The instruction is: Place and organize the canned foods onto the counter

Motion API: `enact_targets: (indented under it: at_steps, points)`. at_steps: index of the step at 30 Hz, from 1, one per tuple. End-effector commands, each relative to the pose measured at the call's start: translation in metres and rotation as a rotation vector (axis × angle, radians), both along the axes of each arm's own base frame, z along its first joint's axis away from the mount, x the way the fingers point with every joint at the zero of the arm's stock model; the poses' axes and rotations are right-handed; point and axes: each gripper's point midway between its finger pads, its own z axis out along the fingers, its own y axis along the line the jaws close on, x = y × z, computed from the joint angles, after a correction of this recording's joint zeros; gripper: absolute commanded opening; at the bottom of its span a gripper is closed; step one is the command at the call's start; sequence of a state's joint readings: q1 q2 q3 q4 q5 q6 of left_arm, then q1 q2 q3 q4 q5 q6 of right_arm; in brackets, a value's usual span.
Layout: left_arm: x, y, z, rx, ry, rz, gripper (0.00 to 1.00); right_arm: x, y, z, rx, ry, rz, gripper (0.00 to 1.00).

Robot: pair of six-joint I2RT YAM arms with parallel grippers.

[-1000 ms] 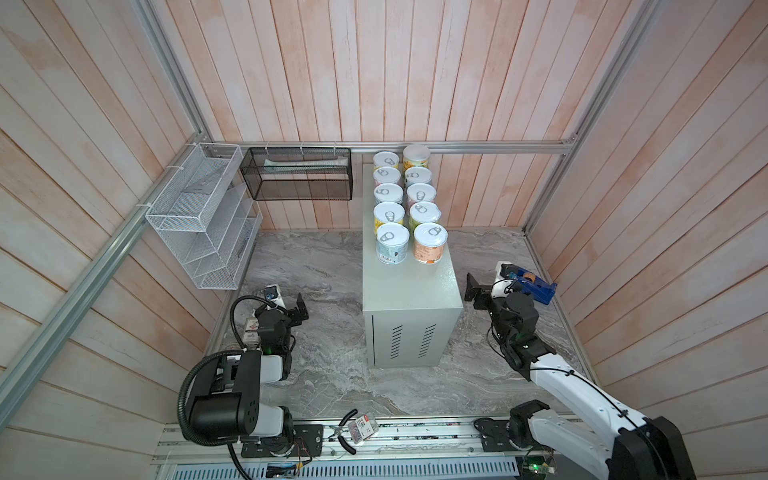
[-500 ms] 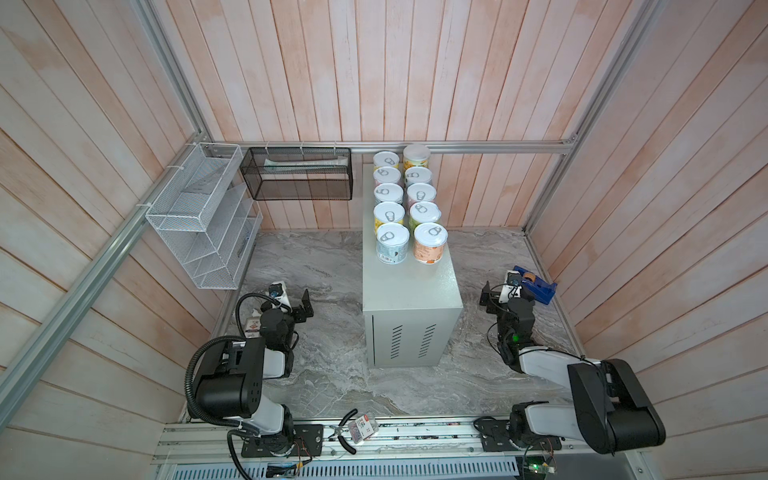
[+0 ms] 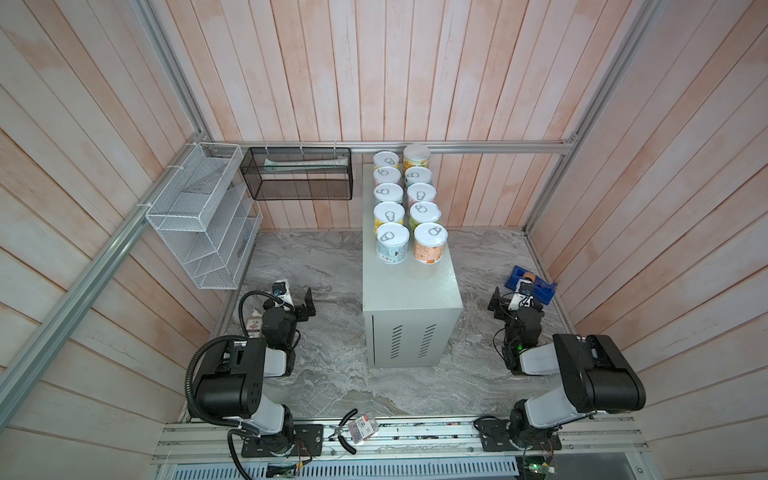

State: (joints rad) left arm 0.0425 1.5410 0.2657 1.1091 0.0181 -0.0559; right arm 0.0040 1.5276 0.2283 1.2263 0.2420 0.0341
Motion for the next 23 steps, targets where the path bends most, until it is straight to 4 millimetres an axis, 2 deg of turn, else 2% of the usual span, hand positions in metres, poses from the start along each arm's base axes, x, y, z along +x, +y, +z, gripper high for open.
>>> enact_targets:
  at_steps: [1, 23]
  points:
    - [0.0047, 0.0017, 0.0079, 0.019, -0.022, 0.011, 1.00, 0.0017, 0.0038, 0.0046, 0.022, -0.019, 0.021, 0.98]
    - [0.0064, -0.0048, 0.0071, 0.042, -0.015, -0.009, 1.00, 0.0018, 0.0040, 0.0040, 0.021, -0.015, 0.023, 0.98]
